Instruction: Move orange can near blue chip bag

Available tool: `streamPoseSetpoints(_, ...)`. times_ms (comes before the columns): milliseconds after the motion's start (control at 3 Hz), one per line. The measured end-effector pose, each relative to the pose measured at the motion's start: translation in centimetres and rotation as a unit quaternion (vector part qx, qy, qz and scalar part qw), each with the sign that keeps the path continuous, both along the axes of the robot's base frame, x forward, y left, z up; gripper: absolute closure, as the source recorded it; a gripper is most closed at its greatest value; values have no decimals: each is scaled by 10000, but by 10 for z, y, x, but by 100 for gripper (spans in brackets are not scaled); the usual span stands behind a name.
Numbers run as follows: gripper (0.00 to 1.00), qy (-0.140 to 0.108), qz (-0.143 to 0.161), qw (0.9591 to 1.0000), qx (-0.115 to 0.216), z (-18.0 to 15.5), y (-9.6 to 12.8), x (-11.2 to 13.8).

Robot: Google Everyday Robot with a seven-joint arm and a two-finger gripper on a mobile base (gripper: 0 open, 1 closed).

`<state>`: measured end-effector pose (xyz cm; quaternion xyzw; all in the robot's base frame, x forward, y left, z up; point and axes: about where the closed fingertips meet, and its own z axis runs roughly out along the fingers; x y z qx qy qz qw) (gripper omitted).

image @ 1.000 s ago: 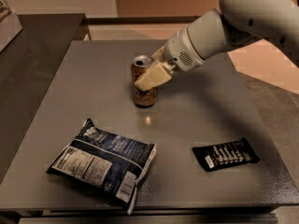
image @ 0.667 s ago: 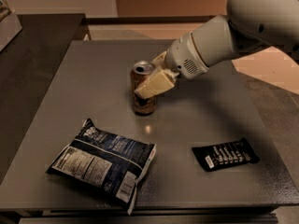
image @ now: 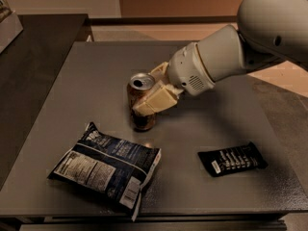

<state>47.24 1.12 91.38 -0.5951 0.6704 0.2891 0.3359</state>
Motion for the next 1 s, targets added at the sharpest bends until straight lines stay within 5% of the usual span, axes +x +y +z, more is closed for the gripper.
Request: streamPoseSetpoints(1000, 36, -180, 156, 9996, -174, -13, 14, -18)
